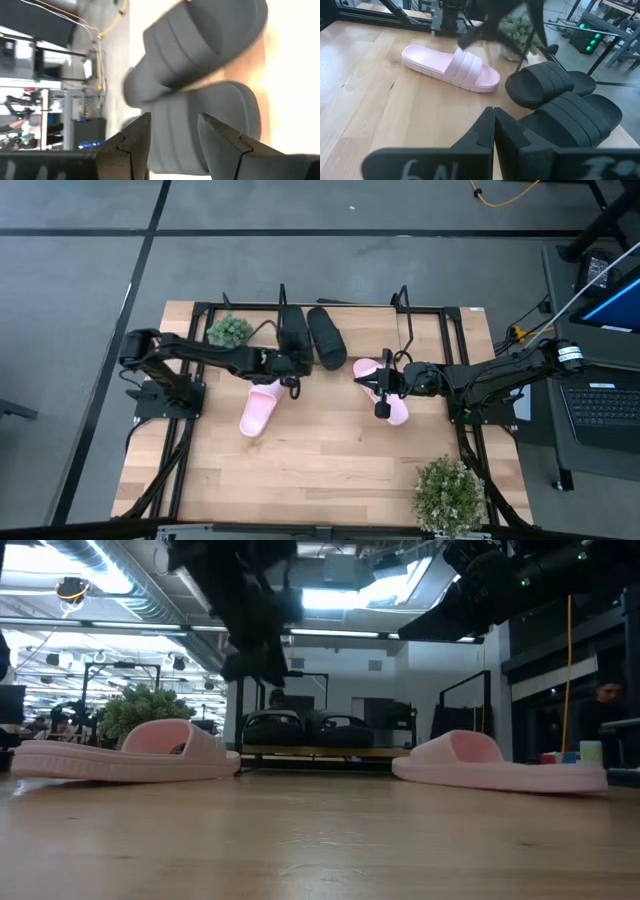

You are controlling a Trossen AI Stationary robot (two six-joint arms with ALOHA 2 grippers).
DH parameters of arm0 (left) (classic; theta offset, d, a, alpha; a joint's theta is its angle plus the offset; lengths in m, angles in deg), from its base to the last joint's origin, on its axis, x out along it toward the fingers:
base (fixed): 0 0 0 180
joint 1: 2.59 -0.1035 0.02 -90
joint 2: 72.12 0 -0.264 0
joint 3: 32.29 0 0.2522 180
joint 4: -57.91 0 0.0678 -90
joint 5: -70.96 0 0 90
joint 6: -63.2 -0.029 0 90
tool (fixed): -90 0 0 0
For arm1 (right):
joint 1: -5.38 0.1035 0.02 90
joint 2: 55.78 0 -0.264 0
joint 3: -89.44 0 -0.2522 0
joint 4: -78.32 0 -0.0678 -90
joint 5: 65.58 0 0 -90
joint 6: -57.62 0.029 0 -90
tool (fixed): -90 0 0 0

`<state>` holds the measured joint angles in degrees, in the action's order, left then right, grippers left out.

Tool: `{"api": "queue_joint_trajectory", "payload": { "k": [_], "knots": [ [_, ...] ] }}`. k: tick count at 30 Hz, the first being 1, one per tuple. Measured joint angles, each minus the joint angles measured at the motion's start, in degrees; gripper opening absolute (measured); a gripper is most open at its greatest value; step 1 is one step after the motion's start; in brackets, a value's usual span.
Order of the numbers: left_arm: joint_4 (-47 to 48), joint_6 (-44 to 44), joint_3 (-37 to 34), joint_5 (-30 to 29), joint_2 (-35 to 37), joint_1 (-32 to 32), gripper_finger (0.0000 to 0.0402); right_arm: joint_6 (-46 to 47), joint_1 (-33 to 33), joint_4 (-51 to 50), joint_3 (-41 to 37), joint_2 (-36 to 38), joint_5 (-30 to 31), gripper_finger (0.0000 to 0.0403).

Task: Pick and place slides into the shelf
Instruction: Adjust the black slide on the shelf

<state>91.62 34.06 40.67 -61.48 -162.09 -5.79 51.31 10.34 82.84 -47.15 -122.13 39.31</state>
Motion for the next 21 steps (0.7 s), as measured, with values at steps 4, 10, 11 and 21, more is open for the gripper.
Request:
{"api": "queue_joint_trajectory", "payload": {
  "k": [4,10,11,21],
  "knots": [
    [0.18,1.30,0.00,-0.62,5.48,1.76,0.0155,0.01,0.01,0.00,0.00,0.00,0.00,0.0010],
    [2.74,9.44,0.00,-2.16,13.12,3.65,0.0155,4.75,-0.19,-2.65,0.00,0.00,2.19,0.0010],
    [4.08,10.37,0.00,-2.19,14.08,3.83,0.0155,5.16,-0.32,-3.30,0.00,0.00,3.68,0.0010],
    [3.60,15.33,-5.12,-3.61,19.73,7.56,0.0155,6.30,-2.91,-4.72,0.57,0.00,9.46,0.0005]
  ]
}}
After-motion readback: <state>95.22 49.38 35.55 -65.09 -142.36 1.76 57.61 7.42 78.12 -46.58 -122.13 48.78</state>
